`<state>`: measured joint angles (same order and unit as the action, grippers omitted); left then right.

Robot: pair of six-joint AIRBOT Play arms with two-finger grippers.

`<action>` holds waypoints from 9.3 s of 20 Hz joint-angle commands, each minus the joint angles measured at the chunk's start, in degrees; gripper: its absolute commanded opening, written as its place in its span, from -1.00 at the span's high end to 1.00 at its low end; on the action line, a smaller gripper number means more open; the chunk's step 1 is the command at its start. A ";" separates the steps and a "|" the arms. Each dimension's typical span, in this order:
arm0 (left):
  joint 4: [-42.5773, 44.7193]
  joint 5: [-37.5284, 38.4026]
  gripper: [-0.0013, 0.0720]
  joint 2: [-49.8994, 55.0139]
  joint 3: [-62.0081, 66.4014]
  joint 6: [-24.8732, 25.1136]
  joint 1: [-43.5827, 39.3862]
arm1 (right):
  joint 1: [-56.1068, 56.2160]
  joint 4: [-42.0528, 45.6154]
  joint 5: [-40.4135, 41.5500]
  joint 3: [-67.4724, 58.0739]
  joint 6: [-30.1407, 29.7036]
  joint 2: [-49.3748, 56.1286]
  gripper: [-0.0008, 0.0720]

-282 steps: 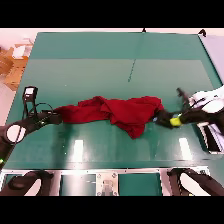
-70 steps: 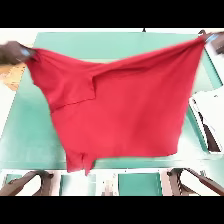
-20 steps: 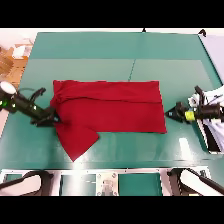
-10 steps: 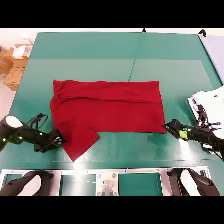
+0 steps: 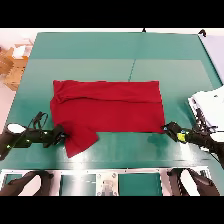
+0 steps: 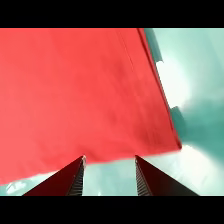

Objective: Fold the shirts.

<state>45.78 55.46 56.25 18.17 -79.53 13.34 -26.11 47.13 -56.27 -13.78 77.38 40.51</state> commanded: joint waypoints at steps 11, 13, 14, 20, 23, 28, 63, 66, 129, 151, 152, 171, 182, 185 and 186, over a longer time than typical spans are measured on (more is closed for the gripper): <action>-3.98 4.96 0.91 -0.50 5.31 6.56 0.04 | 5.64 -21.68 16.57 7.10 -5.33 10.14 0.91; -2.67 8.44 0.91 -0.52 8.81 6.54 0.04 | 5.75 -21.05 13.22 5.99 -7.41 10.10 0.95; -1.07 10.95 0.91 -0.52 10.62 6.49 0.04 | 5.62 -19.34 11.50 4.98 -7.34 9.86 0.95; 9.35 22.16 0.91 -5.18 18.60 2.19 0.04 | 1.18 2.99 -0.39 -6.95 5.64 0.00 0.95; 10.99 22.80 0.91 -11.72 20.50 -1.51 0.04 | 1.22 9.38 -3.96 -10.75 10.10 -2.69 0.95; 10.84 26.01 0.91 -13.00 27.69 -2.89 0.04 | 1.33 8.83 -5.07 -15.72 10.08 -2.58 0.95; -11.34 8.63 0.90 33.18 59.41 12.07 -0.24 | 5.73 1.92 -19.80 -71.47 -11.89 70.99 -0.52; -11.32 8.26 0.90 33.22 59.43 12.13 -4.31 | 7.52 1.90 -17.75 -71.95 -11.89 71.58 0.17; 22.56 40.96 0.90 48.39 98.18 -1.49 -12.07 | 26.84 2.43 -12.24 -65.92 1.53 60.46 -0.55; 22.32 41.29 0.90 48.39 98.18 -2.64 -12.04 | 11.98 -13.66 -21.20 -105.07 10.38 56.13 0.95; 22.32 41.27 0.90 48.39 98.18 -2.78 -12.07 | 8.00 -13.46 -21.20 -105.04 11.23 55.93 0.95; 19.78 42.07 0.90 48.39 98.18 -5.42 -12.11 | -34.25 14.53 -43.04 -100.76 30.32 47.56 0.95; 19.76 42.69 0.90 48.39 98.18 -4.02 -12.11 | -35.89 47.69 -48.26 -74.44 29.94 40.96 0.94; 19.76 42.64 0.90 48.39 98.18 -4.04 -12.11 | -35.91 49.94 -41.38 -64.04 29.97 40.98 -0.47; 19.74 42.56 0.90 48.39 98.18 -4.07 -12.11 | -35.85 49.77 -39.93 -61.94 29.99 41.13 -0.67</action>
<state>65.54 98.15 104.68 116.29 -83.68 1.28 -61.98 92.18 -100.79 -84.03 107.42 81.87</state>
